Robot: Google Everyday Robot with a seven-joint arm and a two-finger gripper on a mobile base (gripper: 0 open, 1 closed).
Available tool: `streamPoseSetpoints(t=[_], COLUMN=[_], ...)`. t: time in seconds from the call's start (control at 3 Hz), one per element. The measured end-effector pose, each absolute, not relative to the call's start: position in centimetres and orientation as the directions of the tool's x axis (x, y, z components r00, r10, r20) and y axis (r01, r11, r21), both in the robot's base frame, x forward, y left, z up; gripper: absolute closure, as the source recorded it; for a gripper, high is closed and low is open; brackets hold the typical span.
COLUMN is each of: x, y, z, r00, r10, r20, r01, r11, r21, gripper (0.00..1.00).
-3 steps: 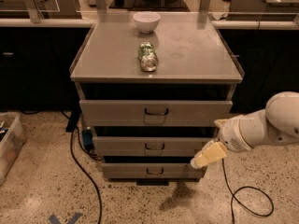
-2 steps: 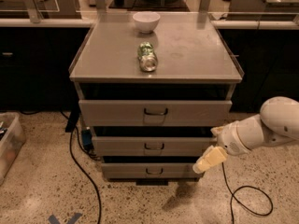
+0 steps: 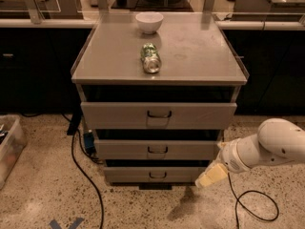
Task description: Open middle drawer
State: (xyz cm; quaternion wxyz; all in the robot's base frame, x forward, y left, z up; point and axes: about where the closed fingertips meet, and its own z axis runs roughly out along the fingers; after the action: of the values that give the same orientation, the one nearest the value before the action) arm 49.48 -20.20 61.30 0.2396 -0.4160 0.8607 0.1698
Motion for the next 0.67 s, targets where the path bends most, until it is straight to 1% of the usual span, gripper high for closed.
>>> streamPoseSetpoints(t=[0.67], x=[50.3], y=[-20.9], z=[59.6], r00=[-0.542], r10=[-0.621], r20=[-0.567], r01=[-0.795], r11=[0.597], r21=[0.107], gripper=[0.0])
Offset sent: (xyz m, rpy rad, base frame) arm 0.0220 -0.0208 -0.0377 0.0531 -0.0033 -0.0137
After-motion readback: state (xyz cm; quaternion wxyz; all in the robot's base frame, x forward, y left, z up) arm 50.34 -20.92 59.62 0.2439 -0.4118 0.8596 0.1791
